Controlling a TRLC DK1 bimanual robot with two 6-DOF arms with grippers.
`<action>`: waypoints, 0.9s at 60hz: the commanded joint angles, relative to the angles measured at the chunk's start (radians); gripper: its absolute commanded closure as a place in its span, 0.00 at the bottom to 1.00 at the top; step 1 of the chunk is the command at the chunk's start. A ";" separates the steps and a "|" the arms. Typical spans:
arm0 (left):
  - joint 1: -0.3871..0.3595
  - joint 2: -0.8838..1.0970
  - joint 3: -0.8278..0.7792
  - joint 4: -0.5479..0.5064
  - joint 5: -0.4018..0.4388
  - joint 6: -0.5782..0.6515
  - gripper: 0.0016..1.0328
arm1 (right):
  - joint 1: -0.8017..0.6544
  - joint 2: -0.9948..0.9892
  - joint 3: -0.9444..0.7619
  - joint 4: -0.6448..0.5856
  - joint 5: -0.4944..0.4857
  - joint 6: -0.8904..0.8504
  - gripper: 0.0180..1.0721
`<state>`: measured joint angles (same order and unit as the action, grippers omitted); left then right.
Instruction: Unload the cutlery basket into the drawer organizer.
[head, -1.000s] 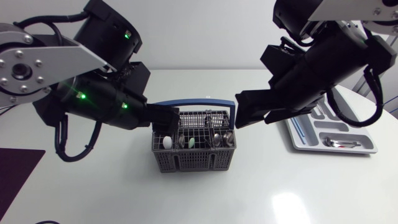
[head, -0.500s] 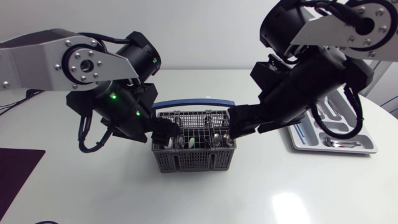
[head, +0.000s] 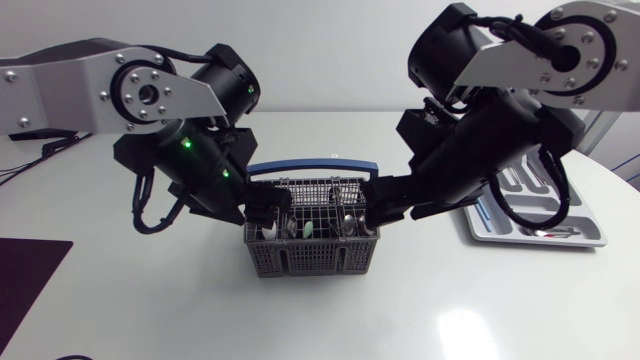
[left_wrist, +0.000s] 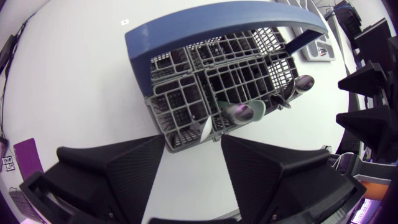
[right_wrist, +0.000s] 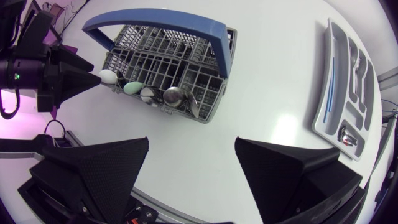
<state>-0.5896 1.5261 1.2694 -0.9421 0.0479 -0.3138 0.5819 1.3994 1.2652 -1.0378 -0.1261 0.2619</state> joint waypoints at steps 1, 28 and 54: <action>0.005 0.023 0.035 0.002 0.012 0.016 0.41 | 0.004 0.015 -0.033 0.013 0.009 0.014 0.05; 0.008 0.074 0.048 0.026 0.030 0.035 0.55 | -0.002 0.021 -0.061 0.041 0.017 0.005 0.05; 0.016 0.082 0.042 0.040 0.081 0.073 0.66 | -0.005 0.030 -0.089 0.076 0.017 -0.010 0.05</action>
<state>-0.5823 1.5852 1.2861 -0.9077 0.1146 -0.2607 0.5808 1.4040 1.2026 -0.9726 -0.1150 0.2607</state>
